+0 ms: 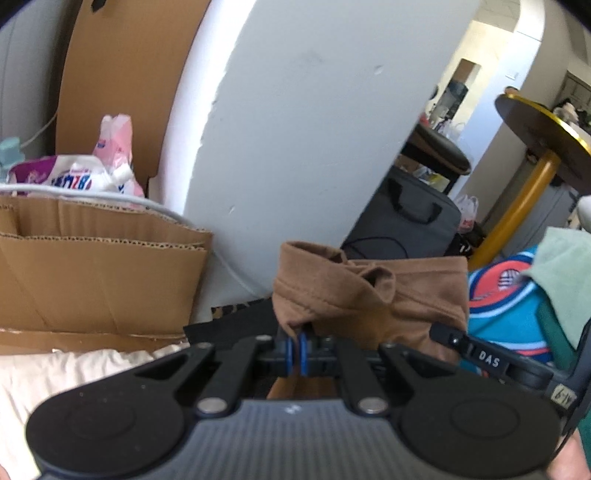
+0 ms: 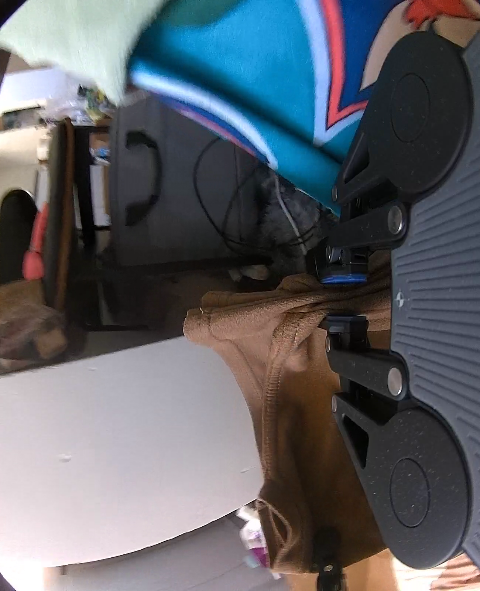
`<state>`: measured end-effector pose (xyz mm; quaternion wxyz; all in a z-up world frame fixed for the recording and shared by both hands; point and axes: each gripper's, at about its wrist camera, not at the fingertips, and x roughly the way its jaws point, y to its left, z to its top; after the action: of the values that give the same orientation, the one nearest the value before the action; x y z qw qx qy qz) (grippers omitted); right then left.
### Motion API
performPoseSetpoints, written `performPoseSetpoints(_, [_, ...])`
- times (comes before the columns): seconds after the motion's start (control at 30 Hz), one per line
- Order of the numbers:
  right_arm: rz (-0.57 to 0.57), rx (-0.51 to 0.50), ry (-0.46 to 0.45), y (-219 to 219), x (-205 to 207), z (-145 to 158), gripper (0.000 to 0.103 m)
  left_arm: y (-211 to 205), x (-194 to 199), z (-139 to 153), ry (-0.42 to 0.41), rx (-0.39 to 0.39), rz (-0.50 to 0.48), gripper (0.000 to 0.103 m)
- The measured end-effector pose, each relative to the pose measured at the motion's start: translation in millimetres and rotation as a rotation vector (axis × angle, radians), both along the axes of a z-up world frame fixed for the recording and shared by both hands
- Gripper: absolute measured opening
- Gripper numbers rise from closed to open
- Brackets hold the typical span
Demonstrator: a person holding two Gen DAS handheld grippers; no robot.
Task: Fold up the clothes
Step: 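Carry the held shirt with both grippers toward the cardboard beside the pillar, then lower the shirt onto the bed and open both grippers to release it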
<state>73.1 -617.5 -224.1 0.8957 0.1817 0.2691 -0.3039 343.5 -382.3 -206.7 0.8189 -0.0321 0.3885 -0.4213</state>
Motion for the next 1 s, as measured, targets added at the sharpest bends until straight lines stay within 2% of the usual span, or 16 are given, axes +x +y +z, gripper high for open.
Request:
performPoseSetpoints(0.17, [0.037,-0.016,0.071,-18.0,26.7,-15.4,0.016,-8.5,25.7,-18.7,0.046,0.017,0.037,0.004])
performPoseSetpoints(0.37, [0.021,-0.001,0.148,-30.6,55.9,-44.5,0.016,-18.9,57.2,-40.7,0.107,0.044,0.068,0.004])
performPoseSetpoints(0.57, [0.016,0.006,0.202,-46.5,78.5,-64.4,0.016,-29.9,76.3,-65.9,0.126,0.083,0.102,0.004])
performPoseSetpoints(0.73, [0.009,0.004,0.231,-53.2,88.8,-75.7,0.02,-36.8,80.6,-80.1,0.093,0.13,0.108,0.006])
performPoseSetpoints(0.87, [0.003,0.009,0.22,-63.1,89.4,-72.2,0.025,-35.4,79.0,-79.2,0.054,0.153,0.11,0.017])
performPoseSetpoints(0.97, [-0.066,-0.024,0.177,-70.0,82.0,-60.3,0.034,-29.0,70.8,-69.9,-0.014,0.176,0.105,0.019])
performPoseSetpoints(1.0, [-0.096,-0.027,0.16,-72.7,78.8,-55.9,0.034,-25.8,68.1,-66.3,-0.026,0.177,0.097,0.019])
